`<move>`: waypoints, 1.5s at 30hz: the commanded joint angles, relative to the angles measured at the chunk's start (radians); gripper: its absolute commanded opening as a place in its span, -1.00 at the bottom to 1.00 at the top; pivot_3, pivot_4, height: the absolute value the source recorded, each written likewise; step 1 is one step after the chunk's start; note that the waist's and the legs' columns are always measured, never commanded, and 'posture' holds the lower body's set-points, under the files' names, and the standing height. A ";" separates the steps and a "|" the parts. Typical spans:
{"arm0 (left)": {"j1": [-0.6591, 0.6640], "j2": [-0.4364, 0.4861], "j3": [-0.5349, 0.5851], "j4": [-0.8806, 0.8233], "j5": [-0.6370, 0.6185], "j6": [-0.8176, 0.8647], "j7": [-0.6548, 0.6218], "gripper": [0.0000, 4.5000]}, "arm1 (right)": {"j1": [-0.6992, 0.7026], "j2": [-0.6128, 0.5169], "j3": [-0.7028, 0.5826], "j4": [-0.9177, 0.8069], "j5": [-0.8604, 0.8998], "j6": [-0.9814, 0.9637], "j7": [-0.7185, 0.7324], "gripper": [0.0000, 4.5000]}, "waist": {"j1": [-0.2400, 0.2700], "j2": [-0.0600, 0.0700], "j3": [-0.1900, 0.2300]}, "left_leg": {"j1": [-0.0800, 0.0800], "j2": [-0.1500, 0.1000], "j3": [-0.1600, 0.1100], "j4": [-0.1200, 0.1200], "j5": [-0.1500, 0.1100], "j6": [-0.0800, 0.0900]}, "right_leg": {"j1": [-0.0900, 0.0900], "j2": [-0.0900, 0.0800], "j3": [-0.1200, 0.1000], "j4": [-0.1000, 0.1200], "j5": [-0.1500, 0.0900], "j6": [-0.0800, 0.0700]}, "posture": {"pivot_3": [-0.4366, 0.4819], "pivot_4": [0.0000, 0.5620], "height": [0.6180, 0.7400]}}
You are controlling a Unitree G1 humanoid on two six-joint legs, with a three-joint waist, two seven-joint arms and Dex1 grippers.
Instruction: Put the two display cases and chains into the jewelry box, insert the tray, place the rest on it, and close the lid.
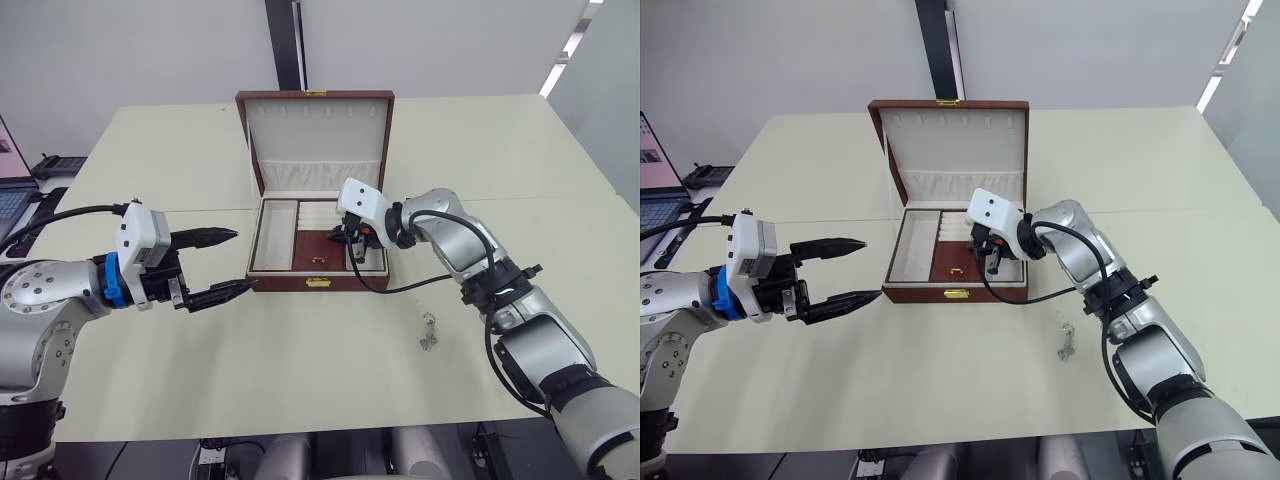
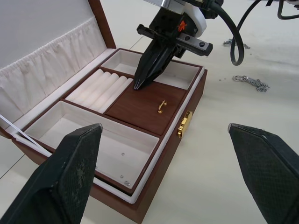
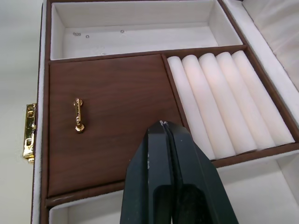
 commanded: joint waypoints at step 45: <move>0.355 -0.238 0.282 0.254 0.168 -0.255 0.445 1.00 | 1.270 -0.198 -1.134 -0.687 0.195 -0.218 -0.350 -0.05 | 0.031 -0.002 -0.008 | 0.004 0.000 0.009 -0.001 0.000 0.001 | 0.002 0.000 0.002 0.000 0.001 -0.002 | -0.05 -0.47 1.00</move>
